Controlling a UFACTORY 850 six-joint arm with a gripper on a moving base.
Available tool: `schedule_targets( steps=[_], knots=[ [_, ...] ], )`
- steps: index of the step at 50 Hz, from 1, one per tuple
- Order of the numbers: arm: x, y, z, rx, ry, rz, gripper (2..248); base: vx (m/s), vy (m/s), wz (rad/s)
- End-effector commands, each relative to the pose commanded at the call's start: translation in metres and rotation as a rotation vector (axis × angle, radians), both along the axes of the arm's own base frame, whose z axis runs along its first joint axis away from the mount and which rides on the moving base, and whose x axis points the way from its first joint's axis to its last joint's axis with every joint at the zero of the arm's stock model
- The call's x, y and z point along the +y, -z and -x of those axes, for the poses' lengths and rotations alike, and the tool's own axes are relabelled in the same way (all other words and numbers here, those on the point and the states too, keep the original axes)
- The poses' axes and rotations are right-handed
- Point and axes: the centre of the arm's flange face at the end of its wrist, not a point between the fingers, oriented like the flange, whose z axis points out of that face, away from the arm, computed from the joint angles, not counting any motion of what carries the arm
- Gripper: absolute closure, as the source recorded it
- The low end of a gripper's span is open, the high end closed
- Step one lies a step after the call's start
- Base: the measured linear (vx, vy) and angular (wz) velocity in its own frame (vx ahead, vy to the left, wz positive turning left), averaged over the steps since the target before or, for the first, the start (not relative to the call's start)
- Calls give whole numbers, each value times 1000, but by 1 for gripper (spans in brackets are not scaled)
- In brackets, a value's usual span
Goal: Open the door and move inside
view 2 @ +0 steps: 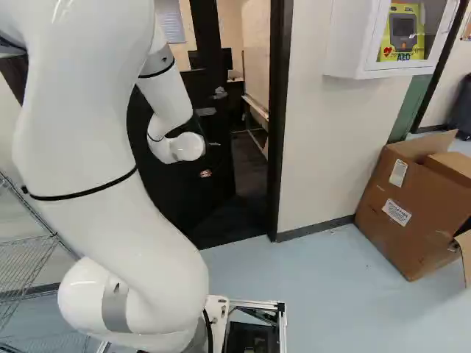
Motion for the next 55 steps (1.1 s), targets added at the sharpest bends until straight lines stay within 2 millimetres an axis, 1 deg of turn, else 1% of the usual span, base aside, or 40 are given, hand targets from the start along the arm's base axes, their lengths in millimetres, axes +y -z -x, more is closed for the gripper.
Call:
schedule_targets(
  steps=[9, 32, 42, 55],
  knots=[
    [-9, 0, 8, -9, -5, 48, 3, 0, 0, 0],
    [-24, 0, 28, -6, 25, 55, 3, 0, 0, 0],
    [-26, -1, 30, -5, 31, 50, 3, 0, 0, 0],
    [-26, -1, 30, 12, 68, -27, 3, 0, 0, 0]
  ],
)
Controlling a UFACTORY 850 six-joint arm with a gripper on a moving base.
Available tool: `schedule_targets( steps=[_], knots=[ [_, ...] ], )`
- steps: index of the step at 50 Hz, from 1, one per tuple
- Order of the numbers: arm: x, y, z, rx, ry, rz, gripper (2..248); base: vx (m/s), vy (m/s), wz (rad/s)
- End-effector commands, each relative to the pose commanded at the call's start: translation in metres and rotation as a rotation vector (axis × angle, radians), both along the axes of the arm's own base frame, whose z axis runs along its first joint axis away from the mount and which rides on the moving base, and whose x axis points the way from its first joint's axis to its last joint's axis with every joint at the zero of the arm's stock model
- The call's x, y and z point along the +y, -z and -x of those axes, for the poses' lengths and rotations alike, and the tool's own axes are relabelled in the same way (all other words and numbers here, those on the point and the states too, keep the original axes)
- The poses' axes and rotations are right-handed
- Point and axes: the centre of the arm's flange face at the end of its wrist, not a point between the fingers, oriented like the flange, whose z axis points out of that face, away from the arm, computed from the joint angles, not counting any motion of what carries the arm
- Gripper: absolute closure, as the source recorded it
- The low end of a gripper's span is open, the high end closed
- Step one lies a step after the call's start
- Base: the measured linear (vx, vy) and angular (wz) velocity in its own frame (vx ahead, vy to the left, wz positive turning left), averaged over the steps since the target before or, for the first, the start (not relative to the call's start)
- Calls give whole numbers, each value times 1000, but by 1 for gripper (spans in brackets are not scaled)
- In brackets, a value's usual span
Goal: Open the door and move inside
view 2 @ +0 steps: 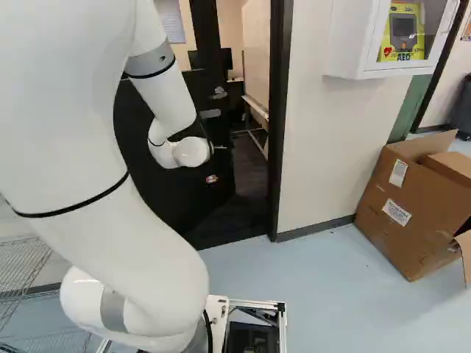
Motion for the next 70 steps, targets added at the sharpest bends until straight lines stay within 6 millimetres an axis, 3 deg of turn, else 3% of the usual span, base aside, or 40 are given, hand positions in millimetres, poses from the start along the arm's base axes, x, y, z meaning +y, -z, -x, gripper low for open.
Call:
schedule_targets(
  steps=[11, 33, 70],
  knots=[
    [-3, 0, 7, 3, 11, -9, 3, 0, 0, 0],
    [-16, 1, 48, 4, 43, -10, 3, 0, 0, 0],
    [-17, 1, 51, 3, 46, -10, 3, 0, 0, 0]
  ],
)
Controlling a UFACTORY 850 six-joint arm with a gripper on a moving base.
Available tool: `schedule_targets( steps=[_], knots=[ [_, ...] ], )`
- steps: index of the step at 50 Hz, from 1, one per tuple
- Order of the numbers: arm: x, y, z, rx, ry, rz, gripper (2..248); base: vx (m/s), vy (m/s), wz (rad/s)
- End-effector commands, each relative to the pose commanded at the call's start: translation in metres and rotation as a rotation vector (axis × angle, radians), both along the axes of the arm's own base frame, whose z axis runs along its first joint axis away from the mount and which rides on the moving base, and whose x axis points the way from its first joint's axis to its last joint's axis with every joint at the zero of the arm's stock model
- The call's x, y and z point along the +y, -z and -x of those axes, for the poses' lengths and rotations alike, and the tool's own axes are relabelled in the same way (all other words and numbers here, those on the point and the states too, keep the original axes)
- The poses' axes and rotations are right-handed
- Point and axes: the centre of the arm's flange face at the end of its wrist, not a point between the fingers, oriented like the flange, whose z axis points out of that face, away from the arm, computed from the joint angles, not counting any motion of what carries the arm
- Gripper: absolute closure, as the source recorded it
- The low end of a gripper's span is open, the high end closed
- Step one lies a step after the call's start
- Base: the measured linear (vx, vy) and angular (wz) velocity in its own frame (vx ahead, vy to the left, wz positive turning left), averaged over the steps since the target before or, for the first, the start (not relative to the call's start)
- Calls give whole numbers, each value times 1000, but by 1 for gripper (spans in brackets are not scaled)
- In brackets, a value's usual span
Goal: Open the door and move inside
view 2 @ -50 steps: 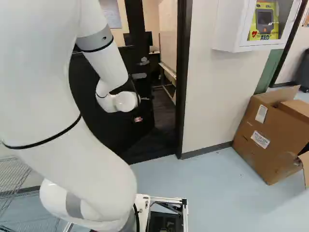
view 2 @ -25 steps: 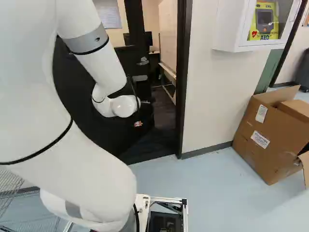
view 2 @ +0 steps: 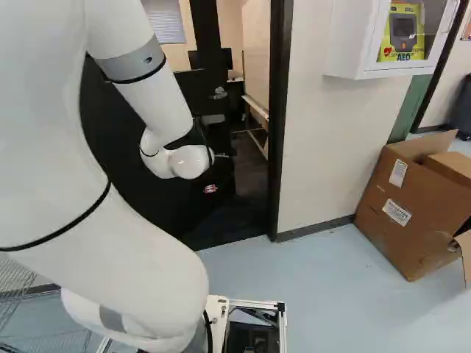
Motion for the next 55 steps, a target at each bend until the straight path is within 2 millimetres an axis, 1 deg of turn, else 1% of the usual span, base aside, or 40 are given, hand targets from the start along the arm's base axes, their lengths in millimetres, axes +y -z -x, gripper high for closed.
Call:
schedule_targets(
  steps=[33, 55],
  knots=[
    [0, 0, 0, 0, 0, 0, 3, 10, 0, -2],
    [0, 0, 0, 0, 0, 0, 3, 56, 24, 91]
  ],
)
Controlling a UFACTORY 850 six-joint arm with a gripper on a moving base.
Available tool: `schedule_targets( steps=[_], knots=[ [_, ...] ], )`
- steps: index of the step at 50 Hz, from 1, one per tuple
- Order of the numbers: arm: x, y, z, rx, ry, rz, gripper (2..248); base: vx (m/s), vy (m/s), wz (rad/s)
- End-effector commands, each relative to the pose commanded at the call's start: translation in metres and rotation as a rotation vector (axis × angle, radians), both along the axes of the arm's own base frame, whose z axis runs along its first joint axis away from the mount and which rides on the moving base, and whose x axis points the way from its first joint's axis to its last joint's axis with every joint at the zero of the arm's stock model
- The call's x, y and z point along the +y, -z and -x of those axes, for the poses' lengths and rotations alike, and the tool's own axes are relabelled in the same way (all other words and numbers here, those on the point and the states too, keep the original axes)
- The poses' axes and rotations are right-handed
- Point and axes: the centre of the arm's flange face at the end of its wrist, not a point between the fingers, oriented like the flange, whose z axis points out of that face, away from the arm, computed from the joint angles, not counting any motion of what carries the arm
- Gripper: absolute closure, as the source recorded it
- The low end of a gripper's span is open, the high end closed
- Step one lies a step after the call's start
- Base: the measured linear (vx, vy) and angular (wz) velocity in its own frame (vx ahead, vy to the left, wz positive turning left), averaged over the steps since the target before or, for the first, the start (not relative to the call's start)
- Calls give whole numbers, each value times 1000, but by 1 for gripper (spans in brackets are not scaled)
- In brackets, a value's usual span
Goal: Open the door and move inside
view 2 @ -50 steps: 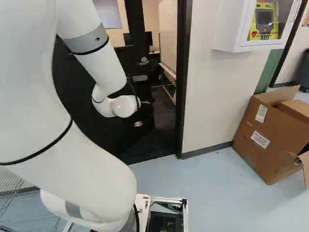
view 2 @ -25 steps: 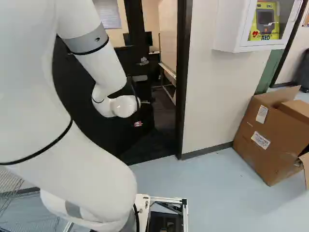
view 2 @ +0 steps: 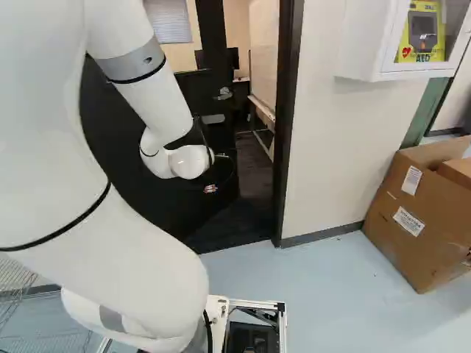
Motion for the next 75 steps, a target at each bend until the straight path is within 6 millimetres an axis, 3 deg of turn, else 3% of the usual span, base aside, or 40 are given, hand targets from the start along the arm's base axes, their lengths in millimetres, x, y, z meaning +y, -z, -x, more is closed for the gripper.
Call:
schedule_targets(
  steps=[43, 75],
  knots=[
    [0, 0, 0, 0, 0, 0, 3, 69, 72, 214],
    [0, 0, 0, 0, 0, 0, 3, 55, 26, 12]
  ],
)
